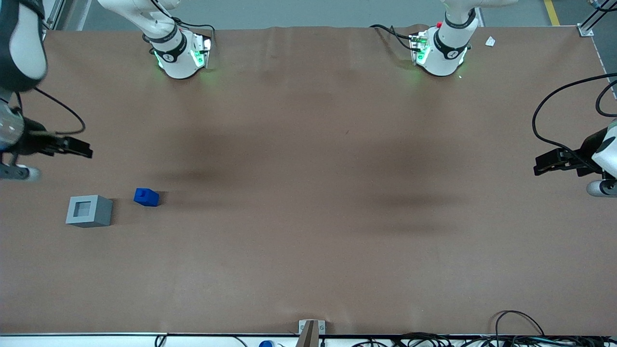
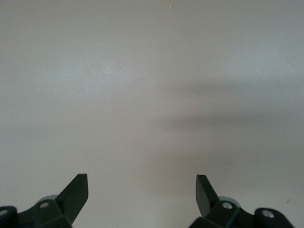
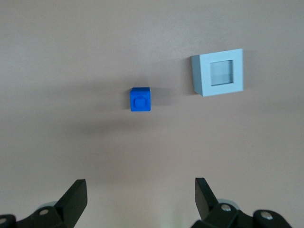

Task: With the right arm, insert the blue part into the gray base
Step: 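Move the open right gripper down over the blue block, then close the right gripper on the blue block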

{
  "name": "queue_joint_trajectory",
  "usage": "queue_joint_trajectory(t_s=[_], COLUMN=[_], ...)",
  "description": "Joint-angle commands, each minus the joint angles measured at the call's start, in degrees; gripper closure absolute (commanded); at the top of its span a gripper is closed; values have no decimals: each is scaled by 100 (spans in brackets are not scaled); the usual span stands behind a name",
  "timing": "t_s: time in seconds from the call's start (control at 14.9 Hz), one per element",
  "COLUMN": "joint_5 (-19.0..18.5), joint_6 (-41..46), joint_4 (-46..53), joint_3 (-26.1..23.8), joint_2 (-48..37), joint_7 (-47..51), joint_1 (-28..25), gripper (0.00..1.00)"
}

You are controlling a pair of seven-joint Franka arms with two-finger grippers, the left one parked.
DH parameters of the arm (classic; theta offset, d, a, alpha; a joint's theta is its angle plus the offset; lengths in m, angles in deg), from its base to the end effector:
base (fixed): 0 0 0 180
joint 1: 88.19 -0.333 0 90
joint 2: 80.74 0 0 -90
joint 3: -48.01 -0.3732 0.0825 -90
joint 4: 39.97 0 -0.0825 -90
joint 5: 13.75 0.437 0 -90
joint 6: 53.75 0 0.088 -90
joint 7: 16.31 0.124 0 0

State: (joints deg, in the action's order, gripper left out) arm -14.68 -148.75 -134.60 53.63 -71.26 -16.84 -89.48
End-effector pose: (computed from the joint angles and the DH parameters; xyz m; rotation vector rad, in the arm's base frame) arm 0.6522 -0.0473 0.5252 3.1047 -0.0987 -0.2482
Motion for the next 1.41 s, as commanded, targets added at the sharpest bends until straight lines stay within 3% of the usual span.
queue_joint_trajectory(t_s=[0.0,0.34,1.35], joint_5=[-73,-65,-65], joint_6=[-535,-1960,-3042], joint_4=[-274,-1171,-1339], joint_3=[-52,-61,-61], joint_2=[395,712,1705], joint_7=[35,105,299], joint_1=[15,-125,-47], gripper=[0,0,2])
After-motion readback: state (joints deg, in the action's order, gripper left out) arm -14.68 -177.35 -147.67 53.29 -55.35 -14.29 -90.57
